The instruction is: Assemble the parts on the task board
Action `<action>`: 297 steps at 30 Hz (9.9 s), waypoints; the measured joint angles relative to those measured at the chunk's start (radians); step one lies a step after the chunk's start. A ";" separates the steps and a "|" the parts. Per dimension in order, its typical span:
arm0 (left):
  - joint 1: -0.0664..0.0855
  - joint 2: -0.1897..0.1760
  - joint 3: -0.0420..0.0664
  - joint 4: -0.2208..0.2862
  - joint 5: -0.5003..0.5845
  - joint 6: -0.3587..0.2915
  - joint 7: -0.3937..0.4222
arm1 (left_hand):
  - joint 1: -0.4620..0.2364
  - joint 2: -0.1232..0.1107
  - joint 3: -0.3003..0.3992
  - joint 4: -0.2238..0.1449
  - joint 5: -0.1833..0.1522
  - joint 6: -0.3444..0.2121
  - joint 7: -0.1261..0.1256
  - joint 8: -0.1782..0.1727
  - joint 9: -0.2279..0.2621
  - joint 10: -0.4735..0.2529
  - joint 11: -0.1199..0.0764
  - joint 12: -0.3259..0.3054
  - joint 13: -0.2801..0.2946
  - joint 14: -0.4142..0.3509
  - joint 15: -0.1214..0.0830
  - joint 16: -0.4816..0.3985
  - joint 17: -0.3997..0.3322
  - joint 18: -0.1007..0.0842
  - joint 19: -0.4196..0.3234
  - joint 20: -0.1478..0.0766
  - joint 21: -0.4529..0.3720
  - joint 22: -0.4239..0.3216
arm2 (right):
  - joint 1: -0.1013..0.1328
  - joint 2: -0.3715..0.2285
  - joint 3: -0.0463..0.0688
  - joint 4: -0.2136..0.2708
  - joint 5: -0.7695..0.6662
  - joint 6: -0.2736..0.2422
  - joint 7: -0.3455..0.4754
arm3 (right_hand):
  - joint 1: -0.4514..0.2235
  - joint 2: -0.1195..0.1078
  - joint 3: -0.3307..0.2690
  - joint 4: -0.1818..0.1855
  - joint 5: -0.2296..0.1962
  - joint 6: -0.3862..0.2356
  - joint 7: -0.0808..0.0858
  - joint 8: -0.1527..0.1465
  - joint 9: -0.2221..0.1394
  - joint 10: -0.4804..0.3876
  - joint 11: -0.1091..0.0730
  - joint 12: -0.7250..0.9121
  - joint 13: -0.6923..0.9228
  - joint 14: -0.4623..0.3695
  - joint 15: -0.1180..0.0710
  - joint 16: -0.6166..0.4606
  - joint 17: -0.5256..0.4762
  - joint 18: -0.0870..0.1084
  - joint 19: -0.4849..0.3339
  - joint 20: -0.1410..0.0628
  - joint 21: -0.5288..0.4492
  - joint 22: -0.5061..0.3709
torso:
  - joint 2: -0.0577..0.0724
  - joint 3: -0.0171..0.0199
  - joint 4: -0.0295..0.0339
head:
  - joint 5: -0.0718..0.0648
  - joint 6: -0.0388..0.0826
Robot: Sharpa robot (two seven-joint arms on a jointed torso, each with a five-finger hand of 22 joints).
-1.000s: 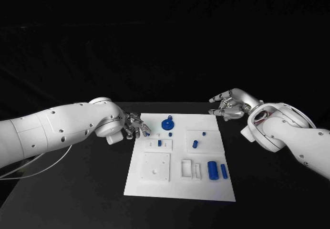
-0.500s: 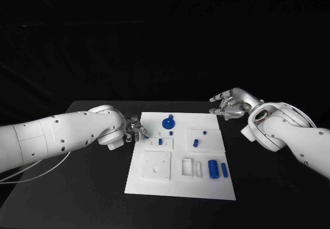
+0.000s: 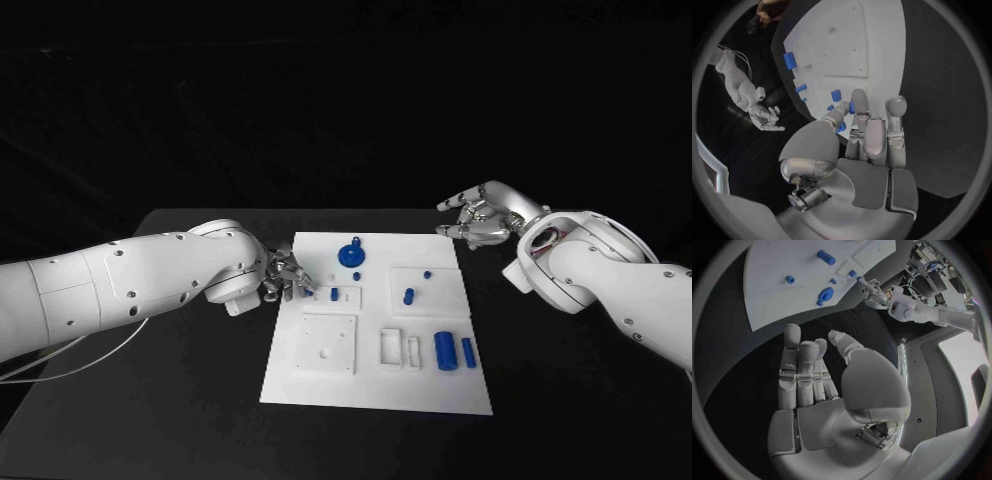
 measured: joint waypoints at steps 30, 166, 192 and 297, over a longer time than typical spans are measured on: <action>-0.018 0.033 0.002 -0.020 -0.036 0.016 0.001 | 0.002 0.000 -0.001 -0.004 0.002 0.004 -0.004 0.002 -0.005 0.007 -0.003 -0.005 0.002 0.001 0.002 0.000 0.000 0.000 0.000 0.000 0.000 0.000 | -0.002 0.001 0.000 0.000 0.001 0.003 0.001 | -0.004 -0.004 0.000 0.000 0.001 0.000 0.000 0.000 0.000 0.000 0.000 0.000 0.000 0.000 0.000 0.000 0.000 0.000 0.000 0.000 0.000 0.000 | 0.001 0.0001 0.0011 | -0.008 -0.007; -0.030 0.033 0.007 -0.016 -0.084 -0.001 0.024 | 0.001 0.002 -0.004 -0.007 0.019 0.030 -0.023 0.011 -0.009 0.031 -0.005 -0.016 0.001 0.005 0.002 0.004 -0.001 -0.001 0.000 0.000 -0.005 0.000 | -0.004 -0.004 0.000 -0.003 0.002 0.007 0.002 | -0.004 -0.004 0.003 -0.003 0.001 0.000 0.000 0.000 0.000 0.000 0.000 0.000 0.000 0.000 0.000 0.000 0.000 0.000 0.000 0.000 0.000 0.000 | 0.000 -0.0006 -0.0001 | -0.013 -0.018; -0.026 0.034 0.013 -0.017 -0.061 0.044 0.026 | -0.008 0.011 0.028 -0.039 0.064 0.057 -0.042 0.010 0.001 0.025 -0.010 -0.020 0.001 0.005 0.002 0.004 0.000 0.001 0.000 0.000 -0.009 0.000 | -0.005 -0.007 0.000 -0.004 0.002 0.008 0.002 | -0.004 -0.004 0.007 -0.007 0.001 0.000 0.000 0.000 0.000 0.000 0.000 0.000 0.000 0.000 0.000 0.000 0.000 0.000 0.000 0.000 0.000 0.000 | 0.000 -0.0012 0.0022 | -0.018 -0.020; -0.028 0.024 0.008 -0.018 -0.072 0.045 0.014 | 0.104 -0.254 -0.177 0.214 -0.105 0.075 -0.046 0.010 -0.101 0.029 -0.007 -0.040 0.015 0.005 0.002 -0.009 -0.023 0.001 -0.004 0.003 -0.056 0.000 | -0.005 -0.011 0.000 -0.005 0.002 0.008 0.002 | -0.004 -0.004 0.007 -0.007 0.001 0.000 0.000 0.000 0.000 0.000 0.000 0.000 0.000 0.000 0.000 0.000 0.000 0.000 0.000 0.000 0.000 0.000 | 0.000 -0.0012 0.0006 | -0.016 -0.019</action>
